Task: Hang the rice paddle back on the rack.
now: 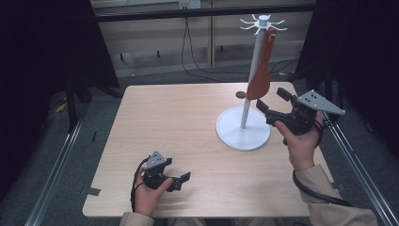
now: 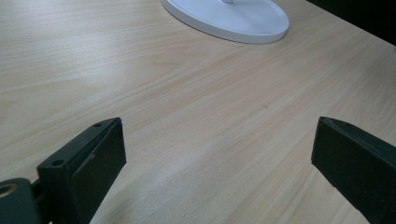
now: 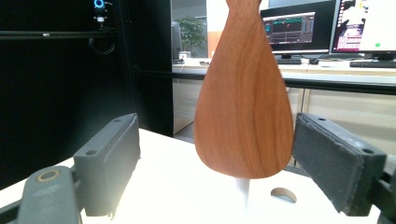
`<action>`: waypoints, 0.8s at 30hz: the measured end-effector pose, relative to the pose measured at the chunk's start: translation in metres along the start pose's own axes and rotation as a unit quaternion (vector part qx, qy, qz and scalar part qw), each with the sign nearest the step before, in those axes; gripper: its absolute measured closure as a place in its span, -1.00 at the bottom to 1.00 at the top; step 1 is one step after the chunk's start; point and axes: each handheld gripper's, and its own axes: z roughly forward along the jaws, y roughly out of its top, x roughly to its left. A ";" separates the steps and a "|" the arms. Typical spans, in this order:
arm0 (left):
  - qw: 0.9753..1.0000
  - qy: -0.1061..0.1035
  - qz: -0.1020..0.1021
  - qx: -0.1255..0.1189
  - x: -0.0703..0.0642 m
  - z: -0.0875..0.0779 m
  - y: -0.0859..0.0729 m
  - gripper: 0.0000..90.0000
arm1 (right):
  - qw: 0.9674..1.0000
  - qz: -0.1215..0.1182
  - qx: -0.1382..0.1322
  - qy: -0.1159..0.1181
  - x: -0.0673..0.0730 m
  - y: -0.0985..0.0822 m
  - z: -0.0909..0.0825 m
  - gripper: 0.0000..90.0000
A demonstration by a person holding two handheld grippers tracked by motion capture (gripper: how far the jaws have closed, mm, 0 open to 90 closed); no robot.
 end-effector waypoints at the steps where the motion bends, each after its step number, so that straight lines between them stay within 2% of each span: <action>1: 1.000 0.001 0.001 0.000 0.000 0.000 0.000 -0.94 | 1.000 -0.003 0.001 0.001 0.002 -0.002 -0.002 -0.67; 8: 1.000 0.002 0.001 0.000 -0.001 -0.001 0.000 -0.94 | 1.000 -0.004 0.013 0.011 0.005 -0.012 -0.007 -0.71; 18: 1.000 0.001 0.003 0.002 -0.001 -0.001 0.000 -0.94 | 1.000 0.006 0.022 0.018 0.007 -0.026 -0.015 -0.73; 24: 1.000 0.001 0.003 0.002 -0.001 -0.001 0.000 -0.94 | 0.999 -0.002 0.030 0.025 0.009 -0.036 -0.018 -0.73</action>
